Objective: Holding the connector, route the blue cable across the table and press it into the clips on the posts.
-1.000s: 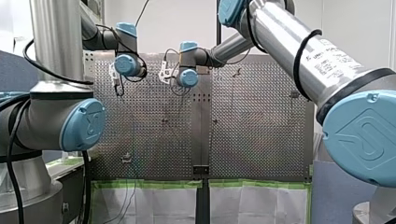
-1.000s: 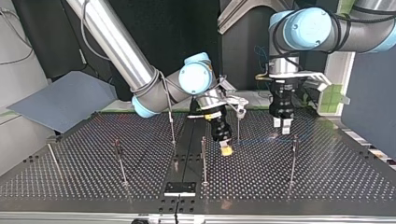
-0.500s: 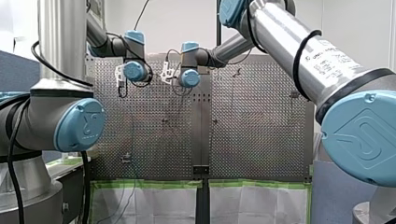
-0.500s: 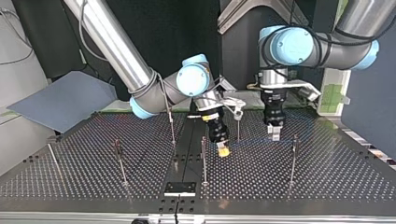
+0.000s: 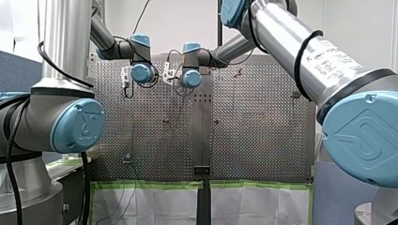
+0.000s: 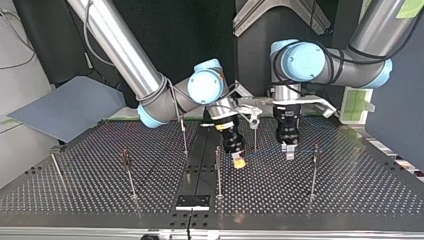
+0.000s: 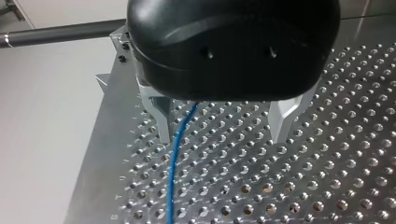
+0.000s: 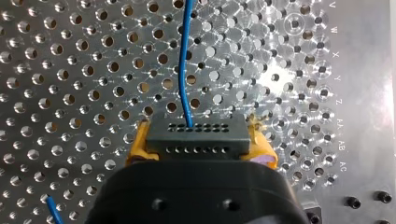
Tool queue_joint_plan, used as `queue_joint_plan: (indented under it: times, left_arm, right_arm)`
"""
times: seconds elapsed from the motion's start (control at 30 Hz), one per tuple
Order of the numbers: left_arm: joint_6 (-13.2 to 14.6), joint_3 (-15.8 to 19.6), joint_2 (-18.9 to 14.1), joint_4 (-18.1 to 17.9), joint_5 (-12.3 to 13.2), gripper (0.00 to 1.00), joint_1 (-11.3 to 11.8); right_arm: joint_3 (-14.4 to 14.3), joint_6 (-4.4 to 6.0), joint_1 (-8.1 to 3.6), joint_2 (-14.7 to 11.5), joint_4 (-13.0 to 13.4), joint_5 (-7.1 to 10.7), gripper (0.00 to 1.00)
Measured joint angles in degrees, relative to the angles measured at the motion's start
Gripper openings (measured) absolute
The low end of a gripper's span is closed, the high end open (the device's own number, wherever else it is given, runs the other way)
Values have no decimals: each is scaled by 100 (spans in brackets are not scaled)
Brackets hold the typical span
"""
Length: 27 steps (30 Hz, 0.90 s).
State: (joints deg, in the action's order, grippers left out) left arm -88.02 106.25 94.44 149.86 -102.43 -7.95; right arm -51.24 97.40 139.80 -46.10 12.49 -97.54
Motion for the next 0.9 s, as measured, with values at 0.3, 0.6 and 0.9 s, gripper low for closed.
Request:
queue_joint_plan:
  times: [0.3, 0.6, 0.9]
  left_arm:
    - [-56, -47, 93, -45, -124, 100, 34]
    - [-264, -46, 95, -45, -140, 6, 40]
    - [-312, -33, 96, 2, -299, 0, 45]
  right_arm:
    - [-2, 0, -1, 1, -8, 6, 0]
    - [-1, 0, -1, 1, -25, 6, 0]
    - [-4, 0, 0, 1, -52, 6, 0]
